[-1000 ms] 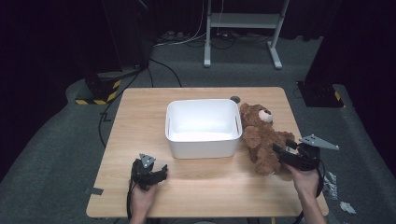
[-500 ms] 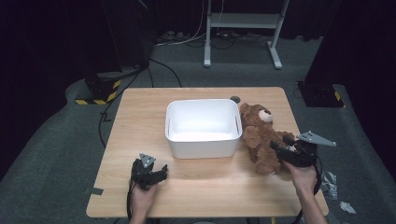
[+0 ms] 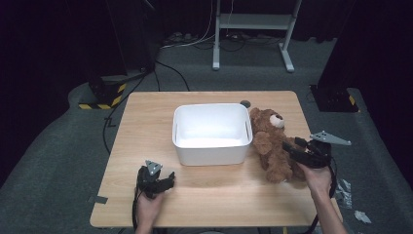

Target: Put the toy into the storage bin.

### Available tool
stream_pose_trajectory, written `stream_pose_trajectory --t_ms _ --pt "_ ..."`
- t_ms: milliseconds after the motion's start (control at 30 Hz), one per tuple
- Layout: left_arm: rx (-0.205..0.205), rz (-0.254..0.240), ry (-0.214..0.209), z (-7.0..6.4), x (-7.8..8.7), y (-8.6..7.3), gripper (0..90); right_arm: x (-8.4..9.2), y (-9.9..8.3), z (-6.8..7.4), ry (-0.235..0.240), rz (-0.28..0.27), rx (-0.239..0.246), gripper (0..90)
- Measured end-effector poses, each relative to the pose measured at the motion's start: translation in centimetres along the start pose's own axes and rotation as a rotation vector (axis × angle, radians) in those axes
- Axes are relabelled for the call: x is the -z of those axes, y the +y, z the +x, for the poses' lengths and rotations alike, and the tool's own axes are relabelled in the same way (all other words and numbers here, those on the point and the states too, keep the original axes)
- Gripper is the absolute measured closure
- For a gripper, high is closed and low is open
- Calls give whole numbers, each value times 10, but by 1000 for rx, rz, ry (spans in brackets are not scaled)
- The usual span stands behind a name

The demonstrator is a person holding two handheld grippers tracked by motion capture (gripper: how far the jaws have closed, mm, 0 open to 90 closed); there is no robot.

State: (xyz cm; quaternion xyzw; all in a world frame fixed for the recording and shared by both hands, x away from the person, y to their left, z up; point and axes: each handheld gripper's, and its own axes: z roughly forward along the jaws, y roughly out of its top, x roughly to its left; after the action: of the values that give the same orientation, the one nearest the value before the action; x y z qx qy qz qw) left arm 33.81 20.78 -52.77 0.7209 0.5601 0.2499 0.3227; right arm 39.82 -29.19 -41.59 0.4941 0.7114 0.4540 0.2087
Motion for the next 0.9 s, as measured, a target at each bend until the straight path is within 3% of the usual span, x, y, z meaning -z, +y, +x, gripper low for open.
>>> stream_pose_trajectory --t_ms 467,633,900 --pt "0 -1 0 0 0 0 249 -9 11 -8 -21 1 -26 350" --pt "0 -1 0 0 0 0 249 -16 17 -9 -41 49 -28 315" --pt "2 3 3 0 0 0 249 -26 21 -10 -43 75 -23 275"
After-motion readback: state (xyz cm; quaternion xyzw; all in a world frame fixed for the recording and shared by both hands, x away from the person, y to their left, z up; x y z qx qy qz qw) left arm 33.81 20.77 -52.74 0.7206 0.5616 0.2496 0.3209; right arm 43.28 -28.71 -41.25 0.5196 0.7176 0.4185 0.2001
